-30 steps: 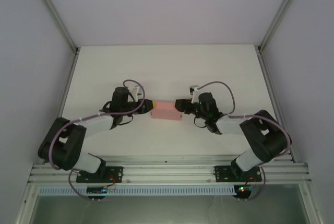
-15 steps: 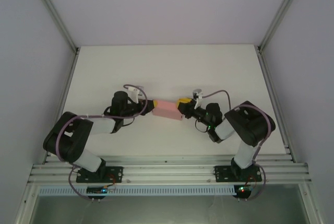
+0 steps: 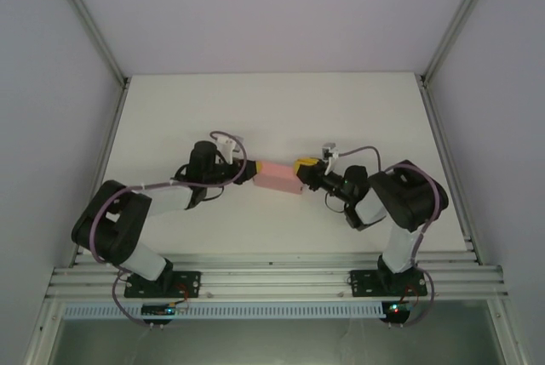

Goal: Assemble paper box

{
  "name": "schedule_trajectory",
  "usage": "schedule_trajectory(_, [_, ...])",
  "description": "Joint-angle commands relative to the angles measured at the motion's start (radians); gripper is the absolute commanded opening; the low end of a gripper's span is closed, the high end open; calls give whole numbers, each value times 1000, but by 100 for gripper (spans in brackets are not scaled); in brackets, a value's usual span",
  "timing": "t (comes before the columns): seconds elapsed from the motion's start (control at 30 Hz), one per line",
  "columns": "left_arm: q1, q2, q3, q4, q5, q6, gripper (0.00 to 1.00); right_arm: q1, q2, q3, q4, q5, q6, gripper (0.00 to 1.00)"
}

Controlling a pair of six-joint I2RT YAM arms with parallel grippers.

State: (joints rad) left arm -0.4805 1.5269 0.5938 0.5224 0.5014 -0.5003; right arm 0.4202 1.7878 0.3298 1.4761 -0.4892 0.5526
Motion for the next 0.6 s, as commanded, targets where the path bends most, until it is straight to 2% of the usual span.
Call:
schedule_trajectory(0.0, [6,23,6,-306,-85,97,30,-48,-24,4,-404,-40,36,33])
schedule_trajectory(0.07, [4,16,38,-342,-97,96,32,-48,-79,52,-530,-53,42,40])
schedule_trajectory(0.13, [4,12,75,-379,-95,100,42,-45,-136,118,-704,-53,31,45])
schedule_trajectory(0.27, [-6,0,131,-434,-101,126,57,-53,-217,237,-1017,-34,29,59])
schedule_trajectory(0.33, [-7,-11,155,-456,-98,134,58,-60,-240,273,-1072,-46,45,68])
schedule_trajectory(0.4, [-7,-31,185,-487,-99,145,64,-59,-266,301,-1095,-62,49,70])
schedule_trajectory(0.43, [-7,-43,200,-505,-100,153,71,-58,-277,312,-1106,-68,52,71])
schedule_trajectory(0.47, [-7,-59,220,-524,-109,157,83,-58,-293,330,-1125,-69,51,77])
schedule_trajectory(0.5, [-7,-76,239,-541,-127,155,100,-56,-309,340,-1137,-67,50,86])
schedule_trajectory(0.53, [-6,-92,262,-565,-151,156,100,-55,-327,351,-1158,-61,47,99])
schedule_trajectory(0.57, [-5,-112,293,-597,-180,158,100,-55,-348,368,-1188,-52,28,99])
